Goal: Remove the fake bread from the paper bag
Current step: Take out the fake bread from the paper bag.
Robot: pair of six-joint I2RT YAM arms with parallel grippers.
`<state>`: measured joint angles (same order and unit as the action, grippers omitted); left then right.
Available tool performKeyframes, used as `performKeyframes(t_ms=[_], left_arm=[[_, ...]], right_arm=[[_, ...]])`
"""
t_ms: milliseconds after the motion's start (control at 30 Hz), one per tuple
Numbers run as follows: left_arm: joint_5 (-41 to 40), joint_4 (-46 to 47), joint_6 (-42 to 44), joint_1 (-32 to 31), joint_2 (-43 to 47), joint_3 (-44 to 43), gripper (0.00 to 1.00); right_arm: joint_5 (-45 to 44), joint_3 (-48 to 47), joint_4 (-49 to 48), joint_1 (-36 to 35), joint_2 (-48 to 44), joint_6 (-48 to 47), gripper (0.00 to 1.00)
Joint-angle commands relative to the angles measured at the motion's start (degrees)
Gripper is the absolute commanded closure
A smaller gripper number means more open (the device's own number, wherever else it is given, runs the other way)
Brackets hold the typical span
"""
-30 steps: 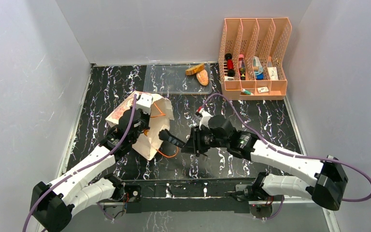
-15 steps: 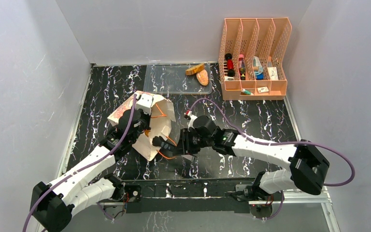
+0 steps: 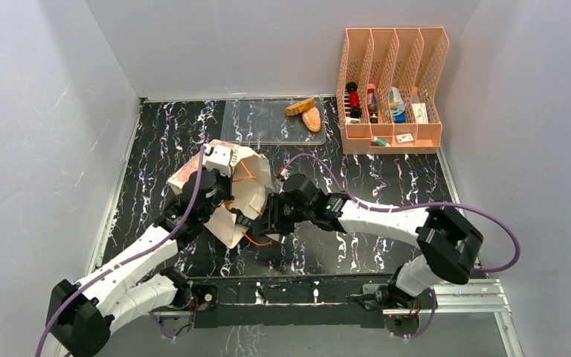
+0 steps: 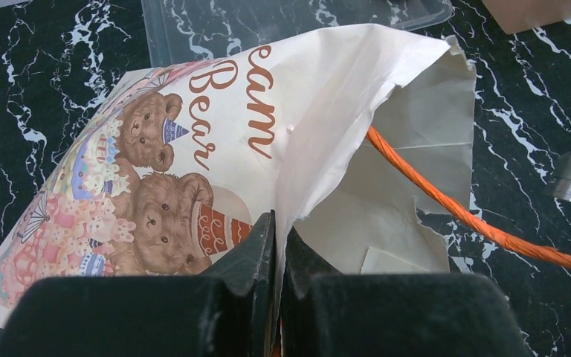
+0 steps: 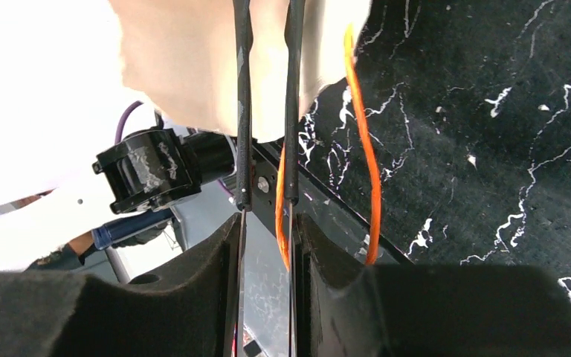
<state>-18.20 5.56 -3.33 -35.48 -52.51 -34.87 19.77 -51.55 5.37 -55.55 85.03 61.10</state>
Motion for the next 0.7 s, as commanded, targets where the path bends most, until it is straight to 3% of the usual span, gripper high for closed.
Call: performKeyframes(t_ms=[0, 667], left_arm=[[-0.2, 4.4, -2.8, -0.5, 2.4, 0.6, 1.0], [-0.2, 4.8, -6.9, -2.1, 3.6, 2.1, 1.0]], right_arm=[[-1.0, -3.1, -2.9, -0.5, 1.2, 3.5, 0.75], [-1.2, -3.3, -9.5, -0.3, 9.8, 10.1, 0.69]])
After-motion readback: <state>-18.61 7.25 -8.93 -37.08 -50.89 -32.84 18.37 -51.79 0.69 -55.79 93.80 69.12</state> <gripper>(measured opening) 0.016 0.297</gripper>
